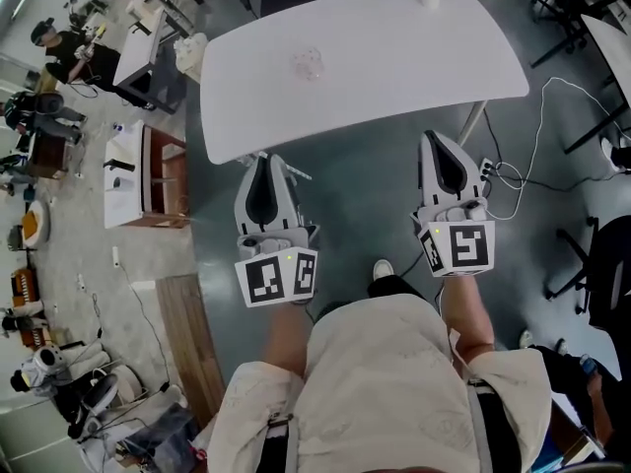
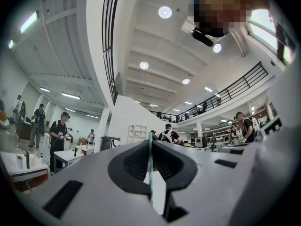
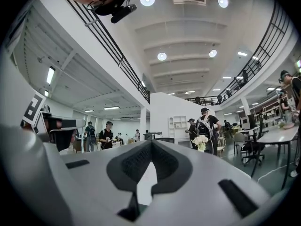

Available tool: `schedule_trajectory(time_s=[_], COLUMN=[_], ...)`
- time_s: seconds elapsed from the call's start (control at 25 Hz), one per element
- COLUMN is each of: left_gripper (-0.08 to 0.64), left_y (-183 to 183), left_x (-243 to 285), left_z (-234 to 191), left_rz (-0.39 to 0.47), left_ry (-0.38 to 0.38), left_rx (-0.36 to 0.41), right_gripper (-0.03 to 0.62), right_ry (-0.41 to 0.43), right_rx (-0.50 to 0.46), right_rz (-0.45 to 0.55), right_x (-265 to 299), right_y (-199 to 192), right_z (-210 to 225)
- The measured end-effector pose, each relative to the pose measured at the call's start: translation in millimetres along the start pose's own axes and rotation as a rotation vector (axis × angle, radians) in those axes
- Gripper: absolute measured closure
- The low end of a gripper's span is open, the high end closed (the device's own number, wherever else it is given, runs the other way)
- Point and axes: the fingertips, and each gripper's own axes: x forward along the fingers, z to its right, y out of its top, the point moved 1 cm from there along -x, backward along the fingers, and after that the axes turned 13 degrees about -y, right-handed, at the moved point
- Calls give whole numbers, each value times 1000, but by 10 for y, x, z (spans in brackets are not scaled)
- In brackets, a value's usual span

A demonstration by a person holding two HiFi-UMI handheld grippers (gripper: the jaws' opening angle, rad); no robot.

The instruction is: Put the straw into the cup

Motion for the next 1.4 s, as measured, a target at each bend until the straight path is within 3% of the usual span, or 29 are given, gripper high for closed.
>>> schedule_trajectory(time_s=[0.2,0.56,1.16,1.4], left_gripper=[537,537,537,537], left_y=[17,-273,-507,-664], left_x=[326,706,1848,2270], left_z=[-6,-387,-2128,-2581], left_rz=[-1,9,5,10], left_ry=[-4,-24,-68,-117], left_rx=[4,-32,-130,-180], right_gripper=[591,591,591,591], right_ry=[5,4,-20,-65], right_rx=[13,-12,-76,-110], right_rz=[2,-20,-76,-103], right_x=[290,753,2521,2969], right_y=[14,-264,-428,-533], right_z=[139,-9,-973,-1180])
